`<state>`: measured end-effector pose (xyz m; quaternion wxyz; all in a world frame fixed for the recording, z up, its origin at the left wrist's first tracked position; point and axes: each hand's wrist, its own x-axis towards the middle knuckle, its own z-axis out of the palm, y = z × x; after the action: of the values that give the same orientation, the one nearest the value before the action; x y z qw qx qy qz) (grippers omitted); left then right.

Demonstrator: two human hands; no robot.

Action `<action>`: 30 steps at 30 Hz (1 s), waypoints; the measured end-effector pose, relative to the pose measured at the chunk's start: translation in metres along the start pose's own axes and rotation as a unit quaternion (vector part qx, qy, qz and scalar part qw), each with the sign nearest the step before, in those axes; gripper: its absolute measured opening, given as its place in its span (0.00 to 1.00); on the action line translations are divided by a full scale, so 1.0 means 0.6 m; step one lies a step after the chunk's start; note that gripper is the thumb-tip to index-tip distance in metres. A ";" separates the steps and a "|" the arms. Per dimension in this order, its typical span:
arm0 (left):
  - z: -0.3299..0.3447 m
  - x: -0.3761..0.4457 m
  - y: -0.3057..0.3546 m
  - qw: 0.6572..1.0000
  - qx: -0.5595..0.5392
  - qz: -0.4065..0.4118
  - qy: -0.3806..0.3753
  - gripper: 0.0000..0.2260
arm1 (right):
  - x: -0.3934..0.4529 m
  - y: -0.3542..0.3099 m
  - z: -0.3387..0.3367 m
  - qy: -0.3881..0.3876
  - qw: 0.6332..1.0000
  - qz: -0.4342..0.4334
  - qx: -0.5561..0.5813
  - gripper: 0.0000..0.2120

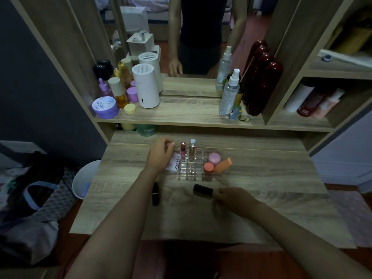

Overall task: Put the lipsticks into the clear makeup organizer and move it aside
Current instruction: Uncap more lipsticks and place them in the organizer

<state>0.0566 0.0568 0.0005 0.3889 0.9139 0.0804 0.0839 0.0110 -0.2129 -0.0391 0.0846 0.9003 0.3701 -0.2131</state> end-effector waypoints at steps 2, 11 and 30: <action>-0.005 -0.007 -0.006 1.000 -0.004 -0.013 0.004 0.09 | -0.001 -0.001 -0.003 0.000 1.000 0.019 0.022 0.17; -0.034 -0.047 -0.045 0.995 0.066 -0.048 -0.057 0.09 | -0.019 0.023 -0.089 0.076 0.982 0.042 0.168 0.12; -0.029 -0.122 -0.115 0.984 0.057 -0.126 -0.115 0.06 | 0.140 0.034 -0.227 0.135 0.965 0.173 0.143 0.09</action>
<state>-0.0242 0.1005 -0.0443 0.3507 0.9205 0.1547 -0.0763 0.1223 -0.1319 0.0453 -0.0599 0.9737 0.1823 -0.1227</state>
